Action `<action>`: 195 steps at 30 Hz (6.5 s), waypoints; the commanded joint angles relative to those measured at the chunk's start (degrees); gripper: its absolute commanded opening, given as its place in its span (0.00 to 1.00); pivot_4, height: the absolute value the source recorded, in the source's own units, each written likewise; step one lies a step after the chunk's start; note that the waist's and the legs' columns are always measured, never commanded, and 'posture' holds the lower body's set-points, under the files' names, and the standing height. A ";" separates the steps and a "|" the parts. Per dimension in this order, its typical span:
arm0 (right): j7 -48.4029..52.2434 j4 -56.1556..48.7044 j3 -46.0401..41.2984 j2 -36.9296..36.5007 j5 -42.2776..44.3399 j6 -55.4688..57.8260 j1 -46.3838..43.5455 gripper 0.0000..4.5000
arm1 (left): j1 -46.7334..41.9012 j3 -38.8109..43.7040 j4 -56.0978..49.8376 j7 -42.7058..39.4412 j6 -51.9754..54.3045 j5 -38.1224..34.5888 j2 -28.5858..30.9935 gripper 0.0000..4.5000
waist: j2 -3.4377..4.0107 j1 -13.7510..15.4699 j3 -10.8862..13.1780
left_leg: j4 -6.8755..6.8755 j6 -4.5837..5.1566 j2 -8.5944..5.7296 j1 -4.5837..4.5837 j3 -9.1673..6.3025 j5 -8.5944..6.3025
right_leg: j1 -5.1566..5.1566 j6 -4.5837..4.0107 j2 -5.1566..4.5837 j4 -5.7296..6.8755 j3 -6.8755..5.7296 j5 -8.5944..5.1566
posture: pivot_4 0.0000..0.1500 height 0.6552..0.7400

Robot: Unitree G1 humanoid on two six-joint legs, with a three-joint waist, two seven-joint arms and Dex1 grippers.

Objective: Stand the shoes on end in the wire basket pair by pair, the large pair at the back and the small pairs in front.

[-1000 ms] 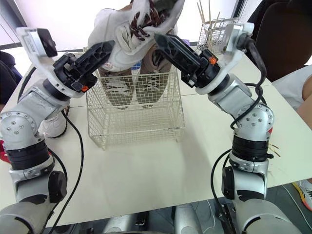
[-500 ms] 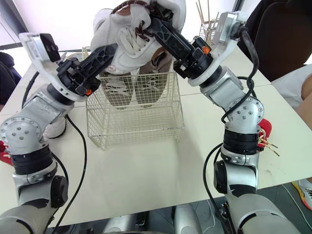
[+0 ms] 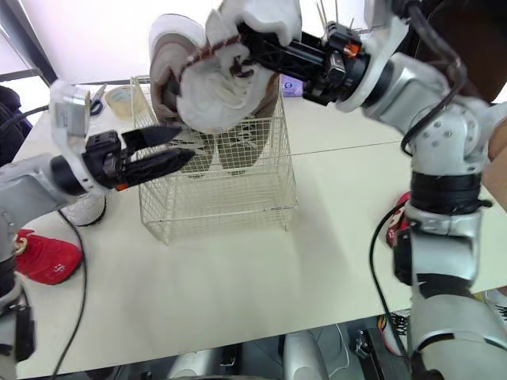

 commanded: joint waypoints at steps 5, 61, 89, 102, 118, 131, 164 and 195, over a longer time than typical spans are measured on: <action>20.53 16.20 10.81 -1.18 -21.00 -18.16 -8.63 0.14 | 2.90 3.27 -3.23 -3.71 -2.79 3.61 2.84 0.99 | 0.01 -0.02 0.01 | 0.00 -0.02 0.01 -0.01 0.01 -0.01 | -0.01 0.01 -0.06 -0.01 0.01 0.00 | 1.00 1.00; 23.50 -11.39 5.20 1.71 -15.46 -7.40 -0.01 1.00 | -15.49 -5.10 55.78 14.57 -3.73 42.22 8.28 1.00 | -0.06 0.36 0.01 | -0.14 -0.30 -0.04 -0.11 -0.03 0.13 | -0.21 0.02 -0.06 0.07 -0.02 0.03 | 1.00 1.00; 19.09 -13.43 4.20 -0.16 -14.44 -4.83 0.64 1.00 | -33.67 0.76 87.83 10.10 -27.73 53.60 0.10 0.01 | -0.26 0.14 0.02 | -0.04 -0.13 -0.03 -0.21 0.04 0.03 | -0.37 0.04 -0.13 0.29 -0.03 0.03 | 1.00 1.00; -6.98 -10.68 -5.09 17.22 -3.85 4.32 -0.68 1.00 | -29.73 16.62 9.29 25.04 -13.15 18.48 -15.51 0.01 | -0.49 -0.02 -0.07 | 0.23 -0.36 -0.06 -0.99 -0.02 0.18 | -0.92 0.27 -0.14 0.10 -0.06 0.39 | 1.00 1.00; -22.25 -9.49 -6.19 23.94 -0.72 9.04 -4.67 1.00 | -29.10 4.22 2.75 26.88 -18.27 18.07 -24.64 0.01 | -0.48 0.07 -0.07 | 0.25 -0.54 -0.01 -0.89 -0.05 0.43 | -0.85 0.17 0.04 0.21 -0.08 0.44 | 1.00 1.00; -13.36 -8.09 -10.63 12.59 1.02 8.56 -1.21 1.00 | -15.57 -6.96 -4.73 37.53 -32.69 42.73 -34.26 0.01 | -0.49 0.45 -0.08 | 0.25 -0.51 -0.02 -0.92 -0.05 0.41 | -0.78 0.17 0.03 0.10 -0.07 0.44 | 1.00 1.00; 20.39 -2.78 6.96 -7.58 -22.89 -6.98 6.33 1.00 | 4.16 -14.27 -8.94 41.28 -57.12 74.16 -40.27 0.01 | -0.47 1.71 -0.09 | 0.31 -0.38 0.01 -0.92 0.00 0.35 | -0.75 0.15 -0.01 0.03 -0.05 0.45 | 1.00 1.00; 18.79 -10.00 5.26 -12.74 -20.83 3.40 2.76 1.00 | 8.98 -18.58 22.63 47.53 -86.50 82.04 -50.26 0.47 | 0.03 3.13 -0.41 | 0.34 -0.11 0.01 -0.89 0.01 0.21 | -0.74 0.06 -0.05 0.04 -0.05 0.51 | 1.00 1.00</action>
